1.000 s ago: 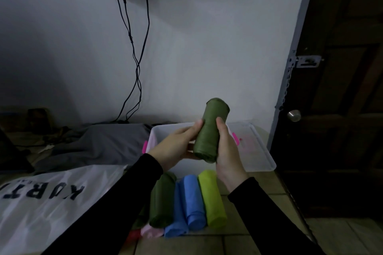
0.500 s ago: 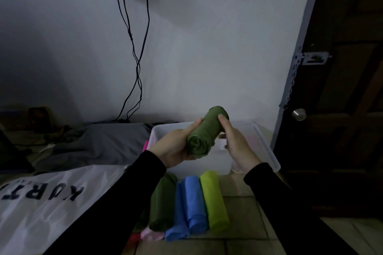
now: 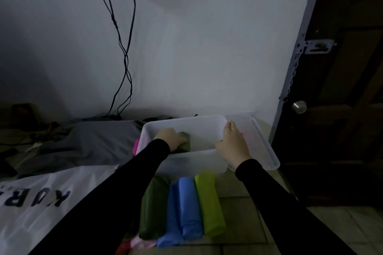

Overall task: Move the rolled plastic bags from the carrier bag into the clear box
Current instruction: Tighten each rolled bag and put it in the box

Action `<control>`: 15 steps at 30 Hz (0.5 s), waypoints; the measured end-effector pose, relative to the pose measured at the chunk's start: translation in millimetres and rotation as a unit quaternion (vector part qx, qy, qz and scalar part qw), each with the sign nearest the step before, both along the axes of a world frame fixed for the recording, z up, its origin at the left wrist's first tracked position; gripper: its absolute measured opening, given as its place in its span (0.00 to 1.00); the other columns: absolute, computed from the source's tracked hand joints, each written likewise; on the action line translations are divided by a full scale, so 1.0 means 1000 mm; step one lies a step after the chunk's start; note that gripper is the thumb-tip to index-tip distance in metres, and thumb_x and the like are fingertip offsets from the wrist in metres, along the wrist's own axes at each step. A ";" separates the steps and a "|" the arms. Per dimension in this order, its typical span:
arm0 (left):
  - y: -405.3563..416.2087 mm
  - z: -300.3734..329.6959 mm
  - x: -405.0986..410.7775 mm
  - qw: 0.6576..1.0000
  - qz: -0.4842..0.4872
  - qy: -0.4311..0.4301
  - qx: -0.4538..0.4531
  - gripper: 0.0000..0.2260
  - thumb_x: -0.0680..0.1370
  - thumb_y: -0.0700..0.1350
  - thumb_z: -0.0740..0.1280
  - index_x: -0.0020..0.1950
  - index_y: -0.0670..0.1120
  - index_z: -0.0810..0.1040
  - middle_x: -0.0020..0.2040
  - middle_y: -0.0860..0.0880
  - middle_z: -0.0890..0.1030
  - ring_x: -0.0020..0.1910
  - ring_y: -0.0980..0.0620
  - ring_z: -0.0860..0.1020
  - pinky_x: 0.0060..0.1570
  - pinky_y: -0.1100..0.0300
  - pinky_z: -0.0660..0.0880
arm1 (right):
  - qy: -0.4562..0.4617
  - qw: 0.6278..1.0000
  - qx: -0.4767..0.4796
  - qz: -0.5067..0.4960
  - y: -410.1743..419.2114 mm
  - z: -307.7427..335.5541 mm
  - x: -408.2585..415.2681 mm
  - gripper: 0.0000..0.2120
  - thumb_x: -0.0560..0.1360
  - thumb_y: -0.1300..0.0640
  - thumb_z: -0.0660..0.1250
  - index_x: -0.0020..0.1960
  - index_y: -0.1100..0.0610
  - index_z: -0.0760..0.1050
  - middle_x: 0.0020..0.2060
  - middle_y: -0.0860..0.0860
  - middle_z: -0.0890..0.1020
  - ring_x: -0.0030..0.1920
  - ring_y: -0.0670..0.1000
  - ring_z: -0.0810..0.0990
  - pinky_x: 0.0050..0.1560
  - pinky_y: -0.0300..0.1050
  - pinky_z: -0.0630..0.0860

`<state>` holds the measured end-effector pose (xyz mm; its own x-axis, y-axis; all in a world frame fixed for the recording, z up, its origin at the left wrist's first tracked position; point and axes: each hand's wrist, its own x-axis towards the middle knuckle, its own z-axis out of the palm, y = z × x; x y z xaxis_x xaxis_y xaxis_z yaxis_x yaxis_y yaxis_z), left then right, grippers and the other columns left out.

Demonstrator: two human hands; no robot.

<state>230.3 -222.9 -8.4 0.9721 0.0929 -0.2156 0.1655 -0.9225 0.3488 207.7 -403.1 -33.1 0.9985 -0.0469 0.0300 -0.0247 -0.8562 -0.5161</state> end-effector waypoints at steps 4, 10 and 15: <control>-0.007 -0.014 0.008 0.998 0.000 0.028 0.064 0.21 0.80 0.51 0.61 0.67 0.38 0.73 0.67 0.40 0.74 0.67 0.42 0.71 0.66 0.55 0.65 | 0.001 1.000 0.010 -0.010 0.000 0.000 0.000 0.32 0.75 0.61 0.58 0.76 0.66 0.50 0.73 0.60 0.61 0.70 0.61 0.63 0.68 0.49 0.62; -0.014 -0.019 0.007 0.998 0.042 -0.002 0.035 0.20 0.82 0.50 0.59 0.70 0.41 0.70 0.70 0.42 0.71 0.70 0.42 0.68 0.68 0.53 0.64 | 0.010 1.000 0.010 -0.021 0.002 0.001 0.001 0.33 0.77 0.60 0.57 0.77 0.65 0.46 0.74 0.60 0.59 0.72 0.60 0.62 0.69 0.50 0.63; -0.010 -0.023 0.014 0.998 0.043 0.041 0.001 0.18 0.83 0.44 0.57 0.71 0.38 0.68 0.71 0.41 0.69 0.70 0.44 0.67 0.68 0.59 0.61 | 0.016 1.000 -0.002 -0.023 0.001 0.001 0.001 0.34 0.76 0.58 0.58 0.77 0.64 0.46 0.71 0.61 0.65 0.68 0.61 0.66 0.65 0.51 0.67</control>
